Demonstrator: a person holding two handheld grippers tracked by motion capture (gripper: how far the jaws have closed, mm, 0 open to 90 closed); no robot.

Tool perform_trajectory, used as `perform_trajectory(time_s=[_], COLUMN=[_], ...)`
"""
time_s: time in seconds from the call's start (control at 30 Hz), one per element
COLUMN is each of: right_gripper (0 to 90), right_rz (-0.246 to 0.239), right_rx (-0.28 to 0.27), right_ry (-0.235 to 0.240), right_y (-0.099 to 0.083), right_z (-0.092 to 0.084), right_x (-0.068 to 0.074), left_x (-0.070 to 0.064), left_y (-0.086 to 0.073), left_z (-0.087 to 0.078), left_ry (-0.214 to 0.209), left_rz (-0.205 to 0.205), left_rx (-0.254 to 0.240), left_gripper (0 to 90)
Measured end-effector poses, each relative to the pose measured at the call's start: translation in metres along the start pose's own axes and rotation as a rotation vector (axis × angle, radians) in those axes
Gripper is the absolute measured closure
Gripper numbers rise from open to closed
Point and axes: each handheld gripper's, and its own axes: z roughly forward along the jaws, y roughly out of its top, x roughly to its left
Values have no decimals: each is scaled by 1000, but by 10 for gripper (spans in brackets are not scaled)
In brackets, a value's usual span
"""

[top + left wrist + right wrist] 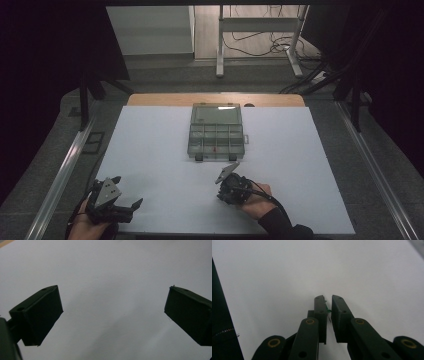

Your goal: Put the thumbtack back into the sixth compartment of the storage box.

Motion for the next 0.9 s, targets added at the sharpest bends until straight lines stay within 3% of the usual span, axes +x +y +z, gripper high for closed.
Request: perform_trajectory(time_s=[0.9], right_gripper=[824], right_rz=[60], right_rx=[-89], right_ry=[-44], right_y=[1], right_z=[-13], right_x=[-21], left_x=[0], left_y=[1], left_z=[1], left_ry=[2], left_rz=[12], left_rx=[13], left_gripper=[20])
